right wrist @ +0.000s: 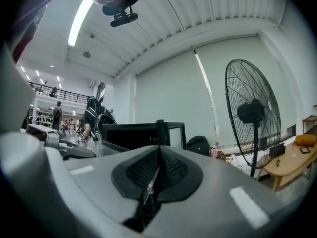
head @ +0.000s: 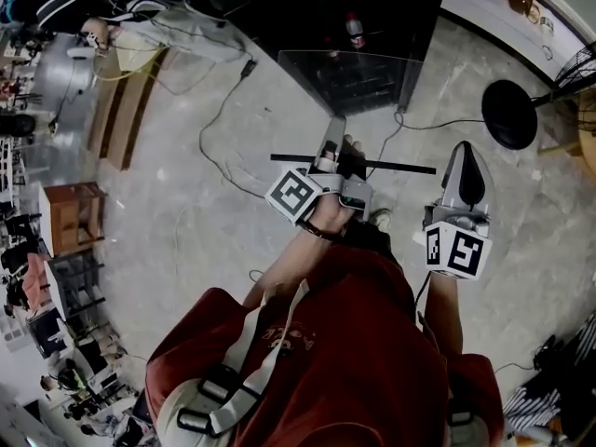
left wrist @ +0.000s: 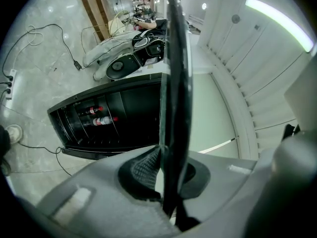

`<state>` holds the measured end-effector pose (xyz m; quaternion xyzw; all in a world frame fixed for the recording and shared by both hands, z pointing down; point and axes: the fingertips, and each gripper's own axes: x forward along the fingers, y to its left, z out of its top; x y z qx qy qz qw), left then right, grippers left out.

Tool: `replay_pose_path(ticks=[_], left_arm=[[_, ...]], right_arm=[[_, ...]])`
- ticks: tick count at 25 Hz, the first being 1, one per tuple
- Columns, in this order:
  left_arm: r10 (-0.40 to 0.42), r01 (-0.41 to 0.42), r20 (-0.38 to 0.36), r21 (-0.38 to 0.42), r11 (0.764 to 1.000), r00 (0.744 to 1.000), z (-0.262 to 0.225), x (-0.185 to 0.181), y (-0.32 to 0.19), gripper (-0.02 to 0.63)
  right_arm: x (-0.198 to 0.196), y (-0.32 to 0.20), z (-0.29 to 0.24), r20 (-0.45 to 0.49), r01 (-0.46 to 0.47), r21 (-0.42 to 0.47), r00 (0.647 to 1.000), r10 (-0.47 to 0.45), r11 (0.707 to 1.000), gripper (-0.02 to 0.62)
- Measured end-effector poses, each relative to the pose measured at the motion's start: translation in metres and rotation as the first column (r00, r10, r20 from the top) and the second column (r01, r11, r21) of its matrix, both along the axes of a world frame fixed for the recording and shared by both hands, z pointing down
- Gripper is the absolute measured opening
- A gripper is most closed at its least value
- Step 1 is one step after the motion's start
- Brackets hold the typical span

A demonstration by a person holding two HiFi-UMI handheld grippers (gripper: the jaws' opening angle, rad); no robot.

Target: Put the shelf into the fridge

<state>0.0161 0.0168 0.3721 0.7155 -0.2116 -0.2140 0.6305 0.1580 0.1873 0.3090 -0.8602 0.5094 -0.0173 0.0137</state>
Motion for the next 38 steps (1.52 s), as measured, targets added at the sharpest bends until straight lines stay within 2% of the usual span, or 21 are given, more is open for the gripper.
replay_pose_path(ticks=[5, 16, 19, 27, 33, 38], left_arm=[[-0.035, 0.034, -0.016, -0.040, 0.999, 0.999, 0.021, 0.001, -0.023, 0.014], [-0.071, 0.060, -0.076, -0.143, 0.988, 0.995, 0.057, 0.046, -0.097, 0.014], [-0.078, 0.063, -0.084, -0.160, 0.985, 0.993, 0.062, 0.050, -0.103, 0.012], [-0.123, 0.106, -0.101, -0.156, 0.982, 0.987, 0.063, 0.050, -0.125, 0.014], [-0.208, 0.191, -0.139, -0.123, 0.974, 0.968, 0.065, 0.056, -0.125, 0.014], [-0.287, 0.276, -0.125, -0.096, 0.956, 0.950, 0.064, 0.058, -0.121, 0.014]], right_arm=[[0.005, -0.034, 0.009, -0.006, 0.040, -0.024, 0.999, -0.041, 0.999, -0.002], [0.040, -0.136, 0.018, -0.025, 0.100, -0.108, 0.994, -0.104, 0.989, -0.002], [0.042, -0.148, 0.020, -0.032, 0.117, -0.130, 0.992, -0.122, 0.985, -0.002], [0.046, -0.169, 0.015, -0.027, 0.173, -0.138, 0.984, -0.179, 0.975, -0.002], [0.050, -0.184, 0.029, -0.037, 0.305, -0.141, 0.949, -0.313, 0.942, -0.002], [0.057, -0.189, 0.030, -0.021, 0.401, -0.121, 0.913, -0.406, 0.908, -0.002]])
